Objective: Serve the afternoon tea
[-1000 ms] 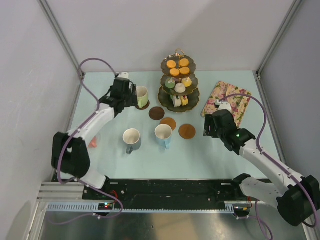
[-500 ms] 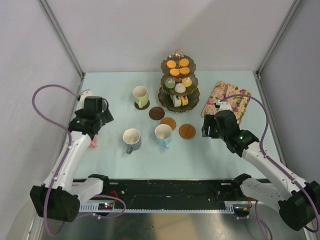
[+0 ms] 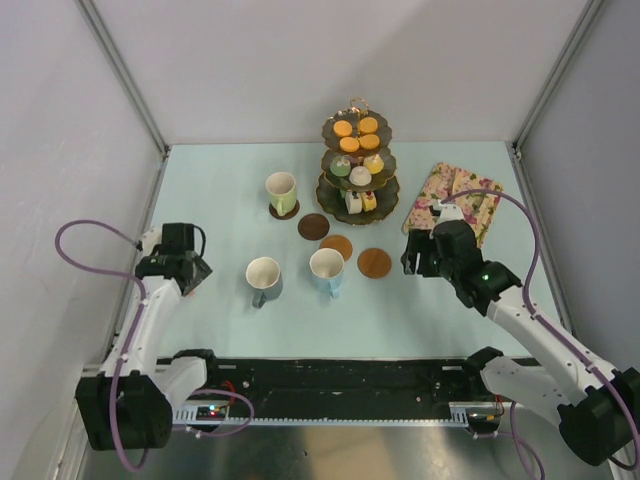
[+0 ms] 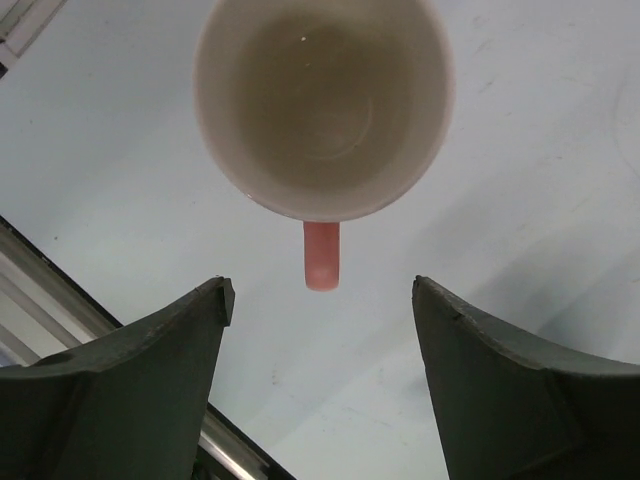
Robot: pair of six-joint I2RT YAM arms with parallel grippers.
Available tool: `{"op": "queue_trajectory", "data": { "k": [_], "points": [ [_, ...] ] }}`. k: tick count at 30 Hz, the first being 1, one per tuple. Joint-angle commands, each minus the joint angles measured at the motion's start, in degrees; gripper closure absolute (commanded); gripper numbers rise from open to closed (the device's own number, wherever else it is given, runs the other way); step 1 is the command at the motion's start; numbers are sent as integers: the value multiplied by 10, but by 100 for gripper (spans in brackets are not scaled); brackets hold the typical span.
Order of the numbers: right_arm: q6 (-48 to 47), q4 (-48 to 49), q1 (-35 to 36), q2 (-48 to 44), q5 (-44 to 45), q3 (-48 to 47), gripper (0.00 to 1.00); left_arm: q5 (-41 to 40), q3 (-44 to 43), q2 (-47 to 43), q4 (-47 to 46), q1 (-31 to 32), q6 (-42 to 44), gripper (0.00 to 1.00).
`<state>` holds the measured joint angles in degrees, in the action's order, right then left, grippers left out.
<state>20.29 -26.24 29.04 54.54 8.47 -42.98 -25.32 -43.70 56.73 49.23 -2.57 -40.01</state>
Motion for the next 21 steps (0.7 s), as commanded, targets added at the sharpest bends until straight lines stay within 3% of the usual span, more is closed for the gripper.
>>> {"op": "queue_trajectory", "data": {
  "k": [1,10,17,21],
  "points": [
    [-1,15,-6,-17,4,5,30,-34,11,34,-24,-4,-36,22],
    [-1,19,-13,-14,9,11,30,-21,39,97,-139,-4,-26,34],
    [-1,20,-18,-9,11,11,30,-11,42,120,-164,-5,-22,73],
    [-2,21,-20,-8,11,11,30,-5,40,93,-164,-4,-6,91]
  ]
}}
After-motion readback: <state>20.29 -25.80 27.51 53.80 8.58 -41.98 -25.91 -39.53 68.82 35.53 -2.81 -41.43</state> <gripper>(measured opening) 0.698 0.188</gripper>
